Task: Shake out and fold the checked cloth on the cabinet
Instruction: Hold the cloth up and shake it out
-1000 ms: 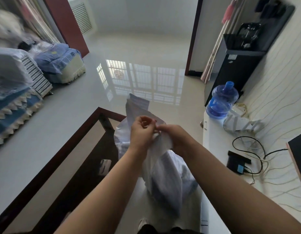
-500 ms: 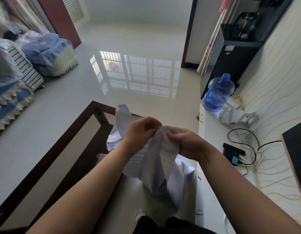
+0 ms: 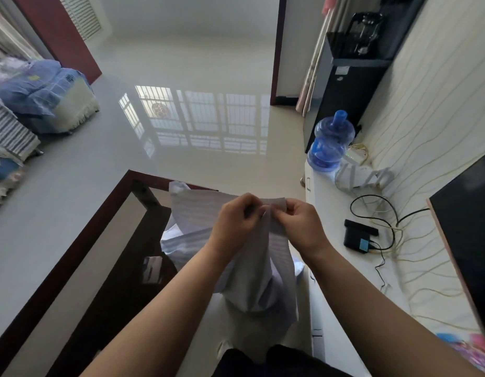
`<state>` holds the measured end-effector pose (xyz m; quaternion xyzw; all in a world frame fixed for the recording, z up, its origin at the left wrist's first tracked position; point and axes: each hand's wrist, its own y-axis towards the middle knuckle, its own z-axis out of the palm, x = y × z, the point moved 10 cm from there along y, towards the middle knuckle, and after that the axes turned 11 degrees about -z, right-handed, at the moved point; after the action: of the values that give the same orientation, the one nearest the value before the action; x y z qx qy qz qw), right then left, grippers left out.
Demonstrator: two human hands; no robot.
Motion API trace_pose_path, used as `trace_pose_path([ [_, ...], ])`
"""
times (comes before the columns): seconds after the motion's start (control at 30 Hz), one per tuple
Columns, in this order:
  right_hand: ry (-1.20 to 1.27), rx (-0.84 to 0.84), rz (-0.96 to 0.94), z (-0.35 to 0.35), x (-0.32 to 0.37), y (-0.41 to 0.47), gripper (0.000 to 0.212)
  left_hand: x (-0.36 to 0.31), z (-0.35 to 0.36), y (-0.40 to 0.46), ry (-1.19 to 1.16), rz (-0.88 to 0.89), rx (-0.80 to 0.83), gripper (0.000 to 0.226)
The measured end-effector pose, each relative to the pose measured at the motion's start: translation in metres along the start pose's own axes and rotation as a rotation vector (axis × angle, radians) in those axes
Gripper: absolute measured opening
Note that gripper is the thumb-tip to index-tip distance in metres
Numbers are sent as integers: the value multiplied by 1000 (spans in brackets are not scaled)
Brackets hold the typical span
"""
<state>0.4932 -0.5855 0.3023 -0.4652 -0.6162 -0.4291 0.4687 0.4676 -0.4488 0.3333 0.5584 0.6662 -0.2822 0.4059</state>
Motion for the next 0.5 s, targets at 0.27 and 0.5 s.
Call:
trace_pose_path([
  [0.27, -250, 109, -32, -2, 6, -7, 14, -2, 7, 2, -50, -36, -38, 15],
  [0.5, -91, -5, 30, -14, 3, -10, 23, -8, 14, 0, -30, 14, -38, 29],
])
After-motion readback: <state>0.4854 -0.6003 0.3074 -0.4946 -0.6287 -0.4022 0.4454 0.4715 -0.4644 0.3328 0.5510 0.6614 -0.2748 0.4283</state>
